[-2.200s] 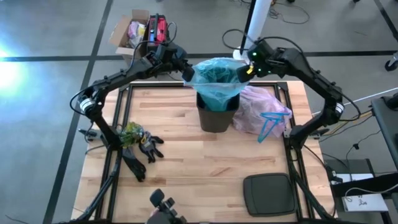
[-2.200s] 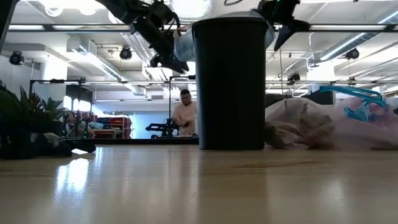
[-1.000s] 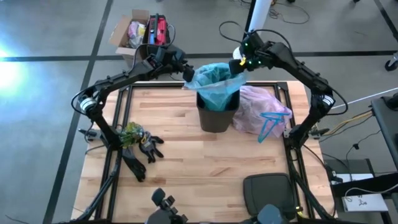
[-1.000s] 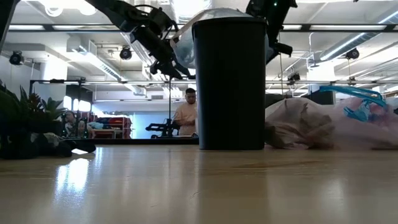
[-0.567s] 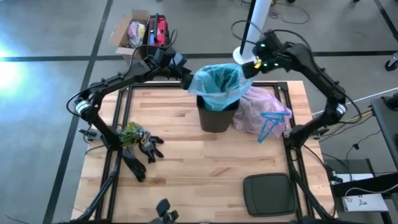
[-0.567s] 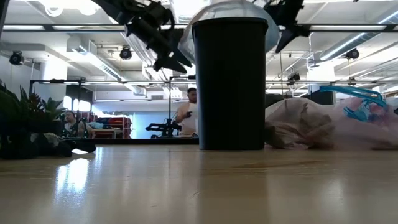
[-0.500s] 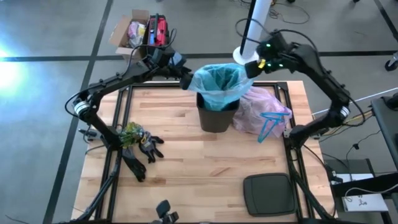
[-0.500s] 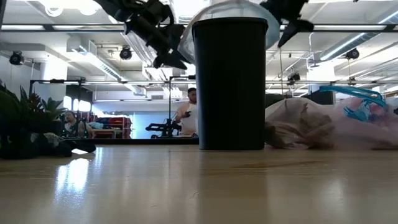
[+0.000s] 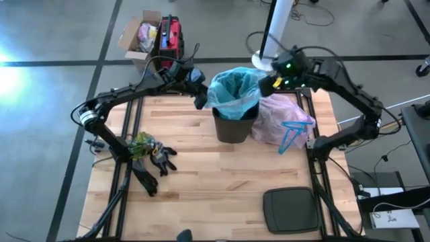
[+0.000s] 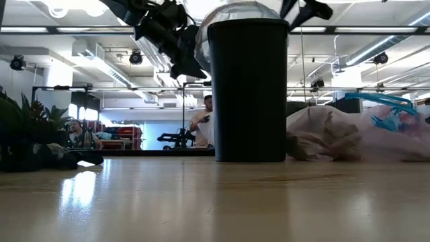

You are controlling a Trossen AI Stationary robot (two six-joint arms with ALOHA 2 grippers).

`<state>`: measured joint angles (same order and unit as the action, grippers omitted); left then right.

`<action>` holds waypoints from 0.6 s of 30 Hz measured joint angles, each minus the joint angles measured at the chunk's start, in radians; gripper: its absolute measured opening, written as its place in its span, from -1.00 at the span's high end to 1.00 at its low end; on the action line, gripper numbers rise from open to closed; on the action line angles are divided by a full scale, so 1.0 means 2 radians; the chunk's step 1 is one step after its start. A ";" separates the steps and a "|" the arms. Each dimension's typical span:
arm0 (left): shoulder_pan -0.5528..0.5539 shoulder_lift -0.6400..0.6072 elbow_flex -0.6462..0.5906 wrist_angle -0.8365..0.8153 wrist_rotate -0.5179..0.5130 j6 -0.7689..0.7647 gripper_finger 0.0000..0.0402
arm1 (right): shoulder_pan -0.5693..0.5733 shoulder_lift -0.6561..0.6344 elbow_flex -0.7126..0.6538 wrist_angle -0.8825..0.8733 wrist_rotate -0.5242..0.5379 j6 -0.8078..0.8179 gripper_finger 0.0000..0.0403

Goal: Place trash/remove bag and relplace
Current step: Insert the new blue trash bag into the trash bin

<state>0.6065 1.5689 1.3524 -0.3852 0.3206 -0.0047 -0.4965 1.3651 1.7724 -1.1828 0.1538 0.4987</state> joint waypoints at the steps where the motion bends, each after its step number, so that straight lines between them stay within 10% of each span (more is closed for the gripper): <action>1: -0.003 0.000 -0.002 0.000 0.005 0.000 0.19 | 0.013 0.005 0.000 0.010 -0.002 0.000 0.06; 18: -0.018 -0.018 -0.007 0.027 0.015 -0.006 0.07 | 0.080 0.050 0.001 0.037 -0.011 0.046 0.06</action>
<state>0.5704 1.5323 1.3384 -0.3309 0.3515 -0.0170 -0.3363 1.4657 1.7737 -1.1092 0.1308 0.5897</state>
